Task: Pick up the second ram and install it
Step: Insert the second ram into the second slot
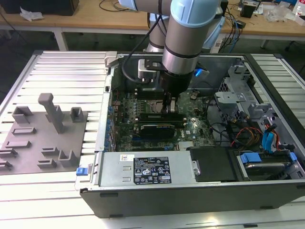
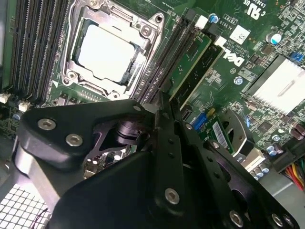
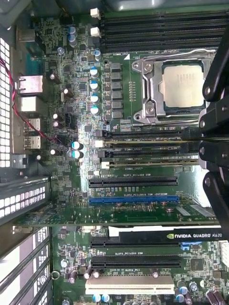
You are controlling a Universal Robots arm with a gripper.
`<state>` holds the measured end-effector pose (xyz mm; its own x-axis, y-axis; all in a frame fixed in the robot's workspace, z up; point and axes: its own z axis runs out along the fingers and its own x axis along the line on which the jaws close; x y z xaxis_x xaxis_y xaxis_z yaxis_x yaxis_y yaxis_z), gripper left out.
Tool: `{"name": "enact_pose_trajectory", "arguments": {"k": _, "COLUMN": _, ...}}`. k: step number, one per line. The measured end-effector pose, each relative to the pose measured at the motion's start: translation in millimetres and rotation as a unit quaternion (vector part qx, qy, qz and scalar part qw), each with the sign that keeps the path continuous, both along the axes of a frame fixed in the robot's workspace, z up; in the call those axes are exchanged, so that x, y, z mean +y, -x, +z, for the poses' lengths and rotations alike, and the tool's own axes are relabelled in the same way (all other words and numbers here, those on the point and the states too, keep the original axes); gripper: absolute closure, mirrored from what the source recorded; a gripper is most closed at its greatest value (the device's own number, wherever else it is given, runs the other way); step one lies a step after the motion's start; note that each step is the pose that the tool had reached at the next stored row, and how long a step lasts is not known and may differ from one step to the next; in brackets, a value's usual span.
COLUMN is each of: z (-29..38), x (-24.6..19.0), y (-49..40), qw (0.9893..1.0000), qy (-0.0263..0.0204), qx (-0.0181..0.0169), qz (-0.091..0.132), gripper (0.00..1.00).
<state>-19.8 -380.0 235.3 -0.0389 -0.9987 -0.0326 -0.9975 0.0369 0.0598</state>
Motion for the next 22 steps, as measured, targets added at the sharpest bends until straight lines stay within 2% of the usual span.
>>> {"name": "enact_pose_trajectory", "arguments": {"k": 9, "z": -5.0, "x": 0.5, "y": 1.3, "qw": 1.0, "qy": -0.0023, "qx": 0.0, "qz": 0.009, "gripper": 0.87}}
{"name": "enact_pose_trajectory", "arguments": {"k": 22, "z": -5.2, "x": 0.4, "y": 0.5, "qw": 0.9999, "qy": -0.0024, "qx": 0.0, "qz": 0.014, "gripper": 0.87}}
